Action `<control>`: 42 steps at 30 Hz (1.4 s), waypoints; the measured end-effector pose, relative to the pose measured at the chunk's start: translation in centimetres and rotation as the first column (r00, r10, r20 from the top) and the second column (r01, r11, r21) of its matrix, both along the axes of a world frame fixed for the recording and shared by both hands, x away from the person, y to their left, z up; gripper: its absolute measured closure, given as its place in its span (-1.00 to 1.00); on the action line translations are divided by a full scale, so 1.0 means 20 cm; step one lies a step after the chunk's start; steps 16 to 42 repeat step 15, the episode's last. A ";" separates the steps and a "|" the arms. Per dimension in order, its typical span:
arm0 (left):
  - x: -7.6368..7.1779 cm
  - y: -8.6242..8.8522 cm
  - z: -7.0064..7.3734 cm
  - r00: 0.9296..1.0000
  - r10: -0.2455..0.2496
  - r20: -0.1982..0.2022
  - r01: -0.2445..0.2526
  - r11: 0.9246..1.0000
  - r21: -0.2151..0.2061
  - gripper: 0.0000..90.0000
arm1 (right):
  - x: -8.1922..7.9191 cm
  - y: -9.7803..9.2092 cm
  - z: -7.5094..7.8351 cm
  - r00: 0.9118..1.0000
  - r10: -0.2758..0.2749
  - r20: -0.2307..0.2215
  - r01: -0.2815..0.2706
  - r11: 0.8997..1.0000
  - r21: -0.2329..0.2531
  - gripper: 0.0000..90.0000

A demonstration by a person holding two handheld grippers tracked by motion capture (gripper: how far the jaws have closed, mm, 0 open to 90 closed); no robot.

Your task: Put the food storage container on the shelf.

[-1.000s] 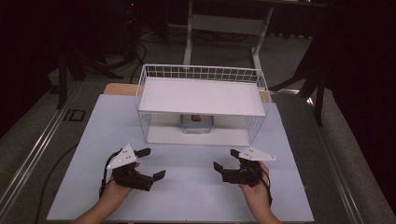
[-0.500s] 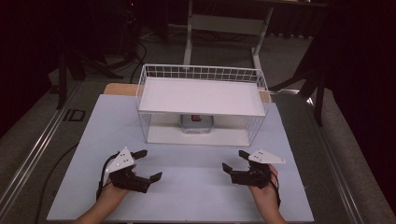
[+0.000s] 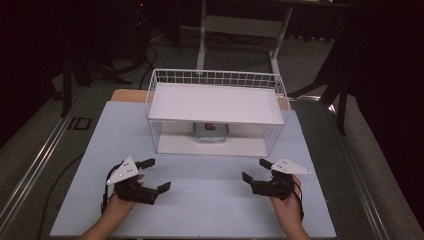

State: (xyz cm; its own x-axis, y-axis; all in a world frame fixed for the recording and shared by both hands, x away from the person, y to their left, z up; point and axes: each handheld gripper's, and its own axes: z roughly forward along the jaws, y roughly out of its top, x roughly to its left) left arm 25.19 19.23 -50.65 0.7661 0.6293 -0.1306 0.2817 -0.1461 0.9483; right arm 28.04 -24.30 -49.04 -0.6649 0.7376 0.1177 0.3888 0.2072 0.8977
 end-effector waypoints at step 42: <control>0.04 0.00 -0.04 1.000 0.004 -0.011 -0.005 1.000 -0.026 -0.96 | 0.03 0.00 -0.02 0.998 0.049 -0.030 -0.047 0.998 0.051 -0.68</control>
